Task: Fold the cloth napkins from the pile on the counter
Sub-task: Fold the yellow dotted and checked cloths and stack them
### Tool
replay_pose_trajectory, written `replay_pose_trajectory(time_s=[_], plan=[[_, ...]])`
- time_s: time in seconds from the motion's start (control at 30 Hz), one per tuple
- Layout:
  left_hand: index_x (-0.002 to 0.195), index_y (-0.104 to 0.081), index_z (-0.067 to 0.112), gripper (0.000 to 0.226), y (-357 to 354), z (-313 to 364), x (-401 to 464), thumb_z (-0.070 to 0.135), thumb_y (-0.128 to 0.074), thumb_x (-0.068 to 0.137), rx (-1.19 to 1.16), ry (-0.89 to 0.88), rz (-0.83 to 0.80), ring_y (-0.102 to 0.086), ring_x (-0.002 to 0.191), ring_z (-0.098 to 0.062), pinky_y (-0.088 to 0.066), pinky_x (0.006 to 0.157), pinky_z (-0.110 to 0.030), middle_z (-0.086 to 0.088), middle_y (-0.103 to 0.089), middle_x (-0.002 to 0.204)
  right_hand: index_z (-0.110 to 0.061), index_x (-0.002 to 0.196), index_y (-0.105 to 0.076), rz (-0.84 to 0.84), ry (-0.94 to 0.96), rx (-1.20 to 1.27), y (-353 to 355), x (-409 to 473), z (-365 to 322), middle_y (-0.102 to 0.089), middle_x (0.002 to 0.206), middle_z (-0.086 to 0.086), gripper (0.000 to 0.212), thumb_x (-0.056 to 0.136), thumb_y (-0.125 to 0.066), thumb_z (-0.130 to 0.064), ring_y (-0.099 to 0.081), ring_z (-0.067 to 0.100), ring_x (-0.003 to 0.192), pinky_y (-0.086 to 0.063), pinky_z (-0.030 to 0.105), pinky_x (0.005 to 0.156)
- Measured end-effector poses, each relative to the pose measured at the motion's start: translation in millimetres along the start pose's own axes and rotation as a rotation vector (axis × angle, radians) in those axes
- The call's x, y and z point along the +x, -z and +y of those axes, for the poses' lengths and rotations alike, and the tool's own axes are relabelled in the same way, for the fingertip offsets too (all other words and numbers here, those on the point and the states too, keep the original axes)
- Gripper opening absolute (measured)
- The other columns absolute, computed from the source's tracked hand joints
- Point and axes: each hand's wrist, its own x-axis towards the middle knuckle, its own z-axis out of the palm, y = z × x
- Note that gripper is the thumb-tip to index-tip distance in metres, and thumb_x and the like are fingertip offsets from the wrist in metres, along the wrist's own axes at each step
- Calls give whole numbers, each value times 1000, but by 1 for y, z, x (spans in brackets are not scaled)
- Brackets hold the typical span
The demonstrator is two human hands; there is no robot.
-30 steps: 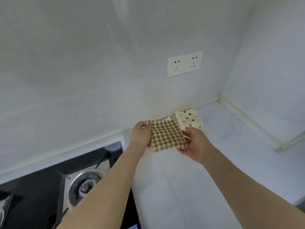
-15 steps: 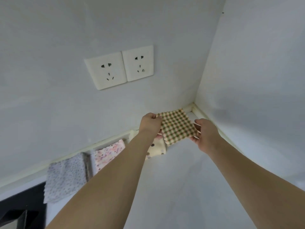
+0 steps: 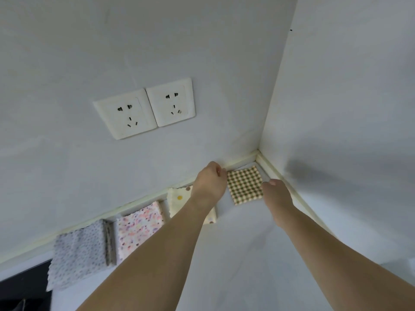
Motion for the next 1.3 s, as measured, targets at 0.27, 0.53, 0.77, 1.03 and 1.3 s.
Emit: replay_pose_trajectory(time_s=[0.27,0.53,0.77,1.03,1.3], plan=[[127,-50,13,34,37,-21,-28,30,-38,101,363,-240,91,-50,112,-28,-42,90,-38,-8,-55,123,-16,142,-41,-25,335,-233,-32,-52,-22,-45,144,7,48,94,-45,-16,-44,24,128,-35,37,106],[134,-45,16,37,95,-88,-84,31,-37,101,482,-315,178,-47,115,-24,-38,95,-33,-1,-50,132,-9,130,-48,-34,524,-424,-69,-119,-19,-54,126,11,44,87,-48,-14,-48,28,116,-38,40,96],[138,-42,16,40,201,-170,-170,32,-35,102,559,-335,239,-41,124,-23,-33,103,-34,-1,-44,139,-6,132,-48,-49,701,-525,-138,-247,-7,-53,134,12,44,89,-52,-8,-46,29,126,-35,37,103],[141,-40,15,43,344,-279,-277,33,-34,102,608,-253,315,-39,128,-23,-31,107,-35,-2,-42,144,-9,142,-40,-200,847,-585,-240,-407,-12,-43,146,11,51,92,-50,-11,-40,27,133,-34,39,110],[141,-41,14,44,432,-356,-358,33,-37,102,633,-139,419,-42,127,-23,-33,106,-35,-3,-45,143,-10,145,-36,-324,977,-613,-324,-508,-20,-41,148,8,53,94,-49,-13,-40,24,135,-33,36,113]])
